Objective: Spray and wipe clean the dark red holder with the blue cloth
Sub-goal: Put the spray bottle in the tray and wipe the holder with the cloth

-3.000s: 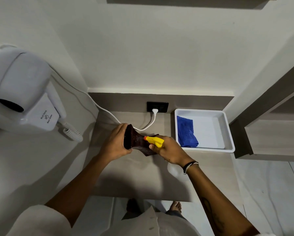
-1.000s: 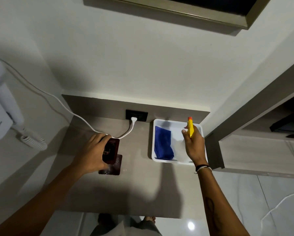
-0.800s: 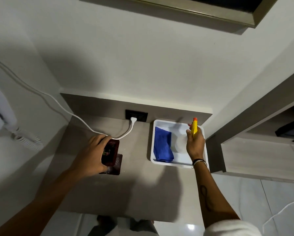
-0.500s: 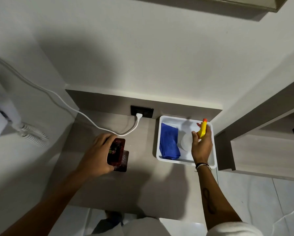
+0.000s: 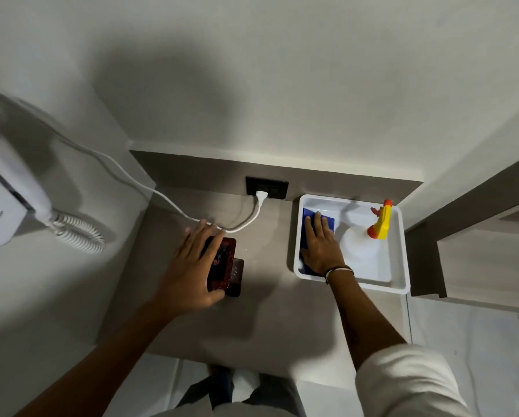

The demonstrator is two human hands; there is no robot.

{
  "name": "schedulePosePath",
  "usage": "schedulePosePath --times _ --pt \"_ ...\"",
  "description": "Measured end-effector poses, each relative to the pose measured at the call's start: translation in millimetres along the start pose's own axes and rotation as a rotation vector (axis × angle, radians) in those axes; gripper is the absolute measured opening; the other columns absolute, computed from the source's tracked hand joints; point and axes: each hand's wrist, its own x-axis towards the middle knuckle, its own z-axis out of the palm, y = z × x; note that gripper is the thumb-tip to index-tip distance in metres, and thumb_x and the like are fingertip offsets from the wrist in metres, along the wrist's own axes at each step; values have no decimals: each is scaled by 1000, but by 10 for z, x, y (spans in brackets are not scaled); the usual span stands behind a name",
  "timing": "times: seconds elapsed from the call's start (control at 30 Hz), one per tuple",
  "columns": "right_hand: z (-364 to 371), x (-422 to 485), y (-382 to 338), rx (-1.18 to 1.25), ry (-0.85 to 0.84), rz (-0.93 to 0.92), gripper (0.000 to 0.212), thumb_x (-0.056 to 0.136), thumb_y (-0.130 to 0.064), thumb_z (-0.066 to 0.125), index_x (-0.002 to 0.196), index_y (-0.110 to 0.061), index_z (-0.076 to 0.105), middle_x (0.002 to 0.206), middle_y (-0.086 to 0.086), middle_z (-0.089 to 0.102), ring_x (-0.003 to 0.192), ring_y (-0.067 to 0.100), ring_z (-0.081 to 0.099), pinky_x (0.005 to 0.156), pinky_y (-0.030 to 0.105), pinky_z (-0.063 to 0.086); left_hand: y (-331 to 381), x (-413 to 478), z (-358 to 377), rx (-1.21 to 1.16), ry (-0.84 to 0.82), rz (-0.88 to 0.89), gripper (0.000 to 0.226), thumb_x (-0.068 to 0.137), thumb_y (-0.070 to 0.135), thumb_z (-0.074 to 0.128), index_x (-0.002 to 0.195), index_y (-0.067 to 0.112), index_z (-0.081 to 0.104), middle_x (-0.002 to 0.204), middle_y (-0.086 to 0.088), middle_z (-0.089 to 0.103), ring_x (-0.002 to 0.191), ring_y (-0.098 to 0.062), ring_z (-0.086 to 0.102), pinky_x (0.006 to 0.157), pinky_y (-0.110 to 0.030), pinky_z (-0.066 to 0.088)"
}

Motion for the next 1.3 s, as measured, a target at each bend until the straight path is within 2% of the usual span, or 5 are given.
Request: schedulePosePath --times 0.53,0.87,1.0,1.13,1.3 --pt "321 164 14 71 55 56 111 84 -17 86 169 -4 15 178 22 4 166 43 5 136 53 7 -24 7 48 -73 53 -13 111 70 58 78 164 12 39 169 -12 40 167 -33 22 138 -53 12" --pt "-63 -1131 -578 927 902 351 61 91 15 42 148 -3 55 146 13 64 126 -4 62 111 19 49 -378 -187 120 -731 103 -52 103 56 33 85 150 40 45 144 11 43 135 8 45 110 -6 39" --pt "402 -1968 -1223 1178 954 594 55 95 4 45 147 -8 57 136 19 69 119 30 67 102 41 55 -417 -242 302 -784 71 -13 103 58 17 88 152 26 46 146 3 43 140 -24 50 117 -39 50" --pt "812 -2438 -1852 1275 912 779 63 96 19 46 140 -23 59 138 15 69 119 24 71 88 10 54 -371 -227 425 -804 34 23 106 58 19 86 155 25 44 146 5 42 141 -26 50 119 -49 49" --pt "667 -2295 -2315 1138 872 463 73 88 16 44 155 -12 51 159 2 55 148 10 52 124 21 39 -482 -190 536 -762 48 30 111 53 40 81 156 37 40 139 23 38 140 -21 49 114 -37 47"
